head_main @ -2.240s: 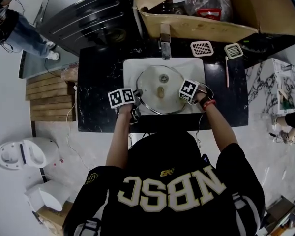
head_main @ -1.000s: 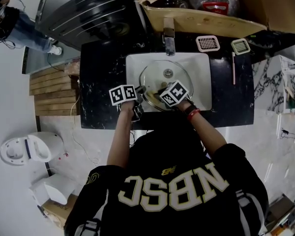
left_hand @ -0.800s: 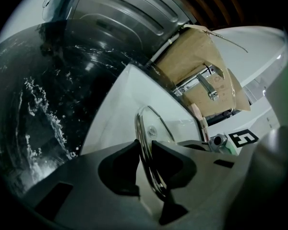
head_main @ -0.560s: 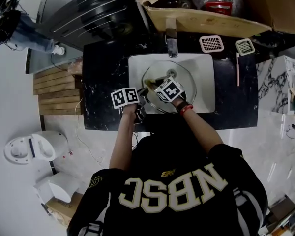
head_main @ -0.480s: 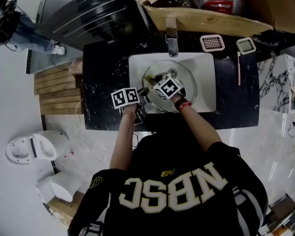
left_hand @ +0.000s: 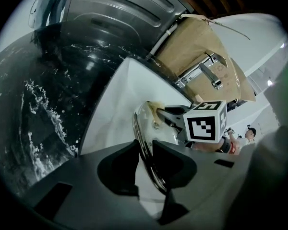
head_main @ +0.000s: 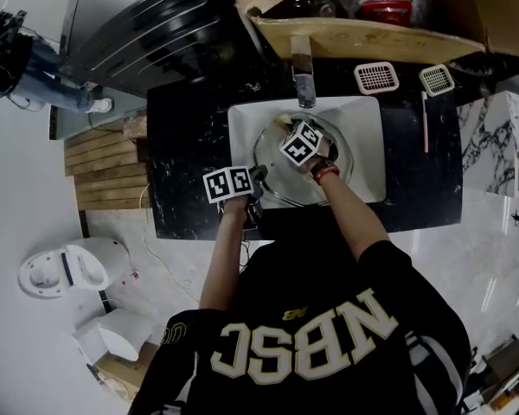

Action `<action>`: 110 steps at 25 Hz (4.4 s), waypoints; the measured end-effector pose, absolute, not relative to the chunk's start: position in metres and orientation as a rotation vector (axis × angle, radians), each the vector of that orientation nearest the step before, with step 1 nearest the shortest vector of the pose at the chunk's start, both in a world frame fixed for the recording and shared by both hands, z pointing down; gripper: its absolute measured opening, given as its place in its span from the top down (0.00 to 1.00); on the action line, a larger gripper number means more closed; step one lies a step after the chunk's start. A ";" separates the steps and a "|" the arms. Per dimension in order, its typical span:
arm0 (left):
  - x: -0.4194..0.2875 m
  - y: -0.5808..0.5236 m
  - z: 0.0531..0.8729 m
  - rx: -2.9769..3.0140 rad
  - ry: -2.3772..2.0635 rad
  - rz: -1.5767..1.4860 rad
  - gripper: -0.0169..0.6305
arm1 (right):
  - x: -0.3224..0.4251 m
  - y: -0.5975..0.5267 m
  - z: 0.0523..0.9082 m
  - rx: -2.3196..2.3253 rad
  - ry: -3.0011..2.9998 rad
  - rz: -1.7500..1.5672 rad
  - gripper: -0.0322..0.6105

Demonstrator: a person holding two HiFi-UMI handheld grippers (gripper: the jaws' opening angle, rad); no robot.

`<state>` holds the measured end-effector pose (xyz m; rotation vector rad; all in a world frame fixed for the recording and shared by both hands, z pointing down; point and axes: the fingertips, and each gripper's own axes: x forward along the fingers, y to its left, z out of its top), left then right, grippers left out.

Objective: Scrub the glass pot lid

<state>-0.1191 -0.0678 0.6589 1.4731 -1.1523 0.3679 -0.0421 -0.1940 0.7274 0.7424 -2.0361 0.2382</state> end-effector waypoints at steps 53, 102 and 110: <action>-0.119 -0.070 0.650 1.500 -1.099 0.301 0.82 | -0.068 -0.043 0.661 0.176 -2.129 0.641 0.90; -0.117 -0.067 0.647 1.510 -1.046 0.270 0.82 | 0.115 -0.093 0.733 0.185 -1.603 0.563 0.91; -0.117 -0.067 0.647 1.510 -1.043 0.272 0.82 | 0.082 -0.032 0.704 0.006 -1.738 0.571 0.90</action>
